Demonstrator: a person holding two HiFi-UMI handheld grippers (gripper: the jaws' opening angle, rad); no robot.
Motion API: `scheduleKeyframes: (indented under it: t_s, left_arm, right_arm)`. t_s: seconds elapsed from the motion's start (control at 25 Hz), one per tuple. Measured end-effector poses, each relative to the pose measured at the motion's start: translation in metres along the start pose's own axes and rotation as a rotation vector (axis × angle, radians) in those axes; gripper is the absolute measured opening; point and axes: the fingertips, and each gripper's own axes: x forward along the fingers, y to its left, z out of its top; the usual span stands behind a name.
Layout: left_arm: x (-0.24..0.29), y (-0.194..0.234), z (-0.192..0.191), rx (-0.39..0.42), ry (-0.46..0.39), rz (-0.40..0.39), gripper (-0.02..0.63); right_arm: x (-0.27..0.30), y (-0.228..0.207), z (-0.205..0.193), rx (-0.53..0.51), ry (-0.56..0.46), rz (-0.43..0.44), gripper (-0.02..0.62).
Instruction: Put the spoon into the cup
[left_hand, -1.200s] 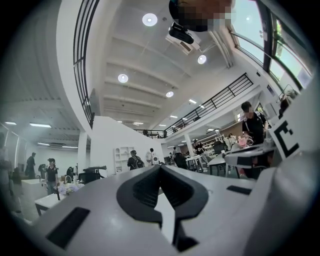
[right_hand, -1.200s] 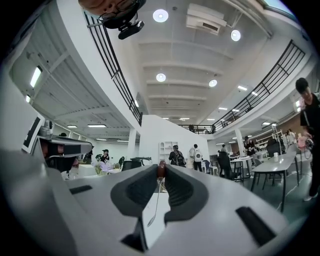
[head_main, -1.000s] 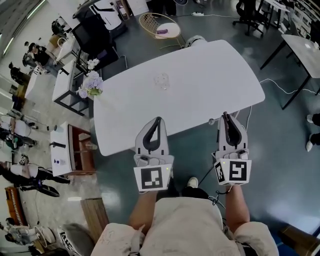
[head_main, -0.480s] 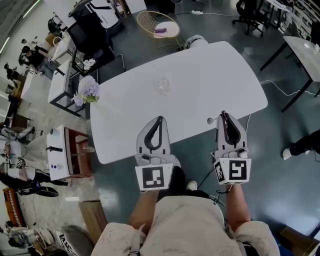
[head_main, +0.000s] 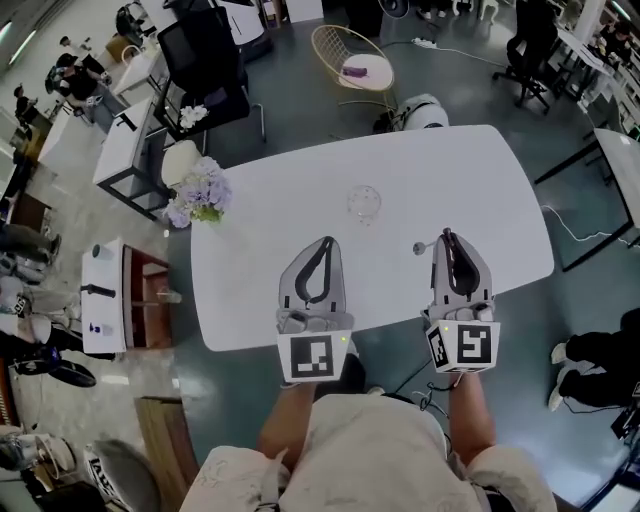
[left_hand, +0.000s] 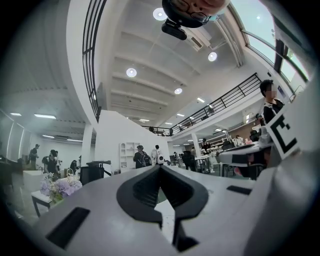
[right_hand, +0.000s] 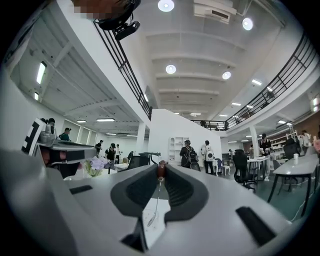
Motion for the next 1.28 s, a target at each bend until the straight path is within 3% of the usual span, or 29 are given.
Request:
scheduleKeyframes:
  t_s: [0.28, 0.52, 1.0, 1.28]
  left_arm:
    - [0.046, 0.082, -0.017, -0.029, -0.001, 0.040, 0.003]
    - [0.080, 0.119, -0.035, -0.066, 0.021, 0.046, 0.003]
    - [0.135, 0.122, -0.075, -0.080, 0.104, 0.050, 0.003]
    - [0.166, 0.100, -0.107, -0.065, 0.190, 0.036, 0.003]
  right_arm:
    - [0.091, 0.043, -0.003, -0.023, 0.030, 0.042, 0.044]
    - [0.142, 0.058, -0.015, -0.021, 0.060, 0.051, 0.043]
    - [0.196, 0.038, -0.065, 0.049, 0.151, 0.075, 0.043]
    - [0.222, 0.017, -0.121, 0.110, 0.235, 0.128, 0.044]
